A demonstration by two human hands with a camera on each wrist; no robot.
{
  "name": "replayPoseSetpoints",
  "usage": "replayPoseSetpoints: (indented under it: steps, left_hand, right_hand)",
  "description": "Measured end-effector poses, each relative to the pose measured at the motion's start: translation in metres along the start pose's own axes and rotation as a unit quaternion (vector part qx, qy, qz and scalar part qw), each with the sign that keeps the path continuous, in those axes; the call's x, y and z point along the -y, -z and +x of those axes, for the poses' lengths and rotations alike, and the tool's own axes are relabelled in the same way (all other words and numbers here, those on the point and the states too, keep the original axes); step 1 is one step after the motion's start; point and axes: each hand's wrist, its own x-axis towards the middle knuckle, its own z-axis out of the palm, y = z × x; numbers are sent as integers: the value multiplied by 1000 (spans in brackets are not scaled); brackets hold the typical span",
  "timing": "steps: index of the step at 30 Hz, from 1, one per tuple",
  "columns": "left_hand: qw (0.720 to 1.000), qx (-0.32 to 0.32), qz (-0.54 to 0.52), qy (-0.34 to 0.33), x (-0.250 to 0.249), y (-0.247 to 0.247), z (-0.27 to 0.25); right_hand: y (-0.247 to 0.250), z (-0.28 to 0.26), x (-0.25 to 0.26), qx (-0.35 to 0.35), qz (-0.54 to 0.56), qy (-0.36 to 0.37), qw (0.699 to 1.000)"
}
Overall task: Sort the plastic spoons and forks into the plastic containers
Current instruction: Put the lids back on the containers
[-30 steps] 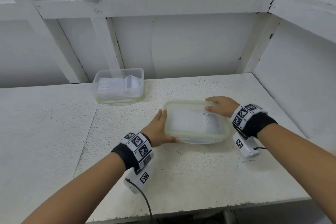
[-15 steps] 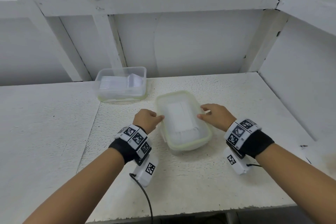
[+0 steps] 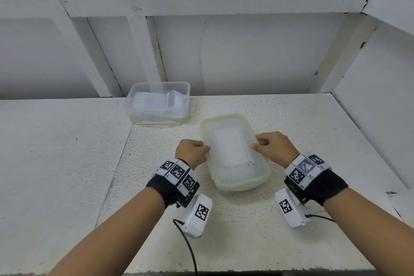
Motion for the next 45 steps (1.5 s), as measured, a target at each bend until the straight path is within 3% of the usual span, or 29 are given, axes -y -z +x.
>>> replayPoseSetpoints:
  steps: [5, 14, 17, 20, 23, 26, 30, 33, 36, 39, 45]
  left_hand:
    - [999, 0, -46, 5, 4, -2, 0]
    - [1000, -8, -25, -3, 6, -2, 4]
    - [998, 37, 41, -9, -5, 7, 1]
    - [972, 100, 210, -24, -24, 17, 9]
    - [938, 74, 329, -82, -48, 20, 25]
    - [918, 69, 370, -126, -69, 10, 44]
    - [912, 95, 390, -88, -82, -6, 55]
    - [936, 88, 339, -37, -82, -8, 61]
    - [975, 106, 194, 19, -76, -8, 61]
    - [981, 108, 155, 37, -69, -17, 58]
    - [983, 105, 136, 60, -61, -40, 48]
  right_hand:
    - [-1, 0, -3, -4, 29, -2, 1000]
    - [-3, -2, -6, 7, 172, -40, 984]
    - [3, -8, -4, 41, 168, -43, 984]
    - [9, -25, 3, 70, 126, -56, 988]
    - [8, -51, 1, 102, 37, -107, 988]
    - [0, -69, -3, 147, 128, -140, 971]
    - [-7, -68, -2, 99, 213, -148, 961]
    - [3, -56, -4, 60, 222, -161, 960]
    - [29, -30, -9, -39, 178, -164, 970]
    - [56, 11, -15, -109, 97, -147, 978]
    - [72, 71, -36, -98, -26, -109, 989]
